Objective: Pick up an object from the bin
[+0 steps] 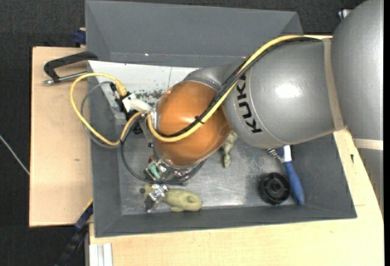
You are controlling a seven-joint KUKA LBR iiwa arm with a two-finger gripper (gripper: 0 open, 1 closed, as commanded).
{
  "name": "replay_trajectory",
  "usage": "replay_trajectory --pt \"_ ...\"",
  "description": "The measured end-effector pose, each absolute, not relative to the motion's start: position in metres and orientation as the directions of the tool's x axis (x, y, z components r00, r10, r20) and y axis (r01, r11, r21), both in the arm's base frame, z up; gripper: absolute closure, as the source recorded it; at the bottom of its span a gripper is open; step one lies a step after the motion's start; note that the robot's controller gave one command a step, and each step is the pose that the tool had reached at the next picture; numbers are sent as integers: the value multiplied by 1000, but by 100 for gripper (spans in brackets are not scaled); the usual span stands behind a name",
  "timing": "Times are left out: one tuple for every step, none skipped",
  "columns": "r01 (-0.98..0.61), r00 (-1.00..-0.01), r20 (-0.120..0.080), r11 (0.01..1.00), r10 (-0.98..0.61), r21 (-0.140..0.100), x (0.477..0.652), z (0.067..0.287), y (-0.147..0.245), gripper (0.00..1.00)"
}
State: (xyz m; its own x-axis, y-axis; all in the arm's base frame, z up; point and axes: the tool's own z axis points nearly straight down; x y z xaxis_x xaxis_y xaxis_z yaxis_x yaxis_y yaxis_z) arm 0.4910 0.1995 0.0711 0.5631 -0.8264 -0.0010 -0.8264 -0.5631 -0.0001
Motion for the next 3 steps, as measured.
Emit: replay_trajectory --pt "-879 477 -2 -477 -879 -3 494 72 170 0" --pt "-879 477 -2 -477 -879 -5 495 73 170 100" --pt "-881 474 -2 -474 -881 -9 496 126 172 100"
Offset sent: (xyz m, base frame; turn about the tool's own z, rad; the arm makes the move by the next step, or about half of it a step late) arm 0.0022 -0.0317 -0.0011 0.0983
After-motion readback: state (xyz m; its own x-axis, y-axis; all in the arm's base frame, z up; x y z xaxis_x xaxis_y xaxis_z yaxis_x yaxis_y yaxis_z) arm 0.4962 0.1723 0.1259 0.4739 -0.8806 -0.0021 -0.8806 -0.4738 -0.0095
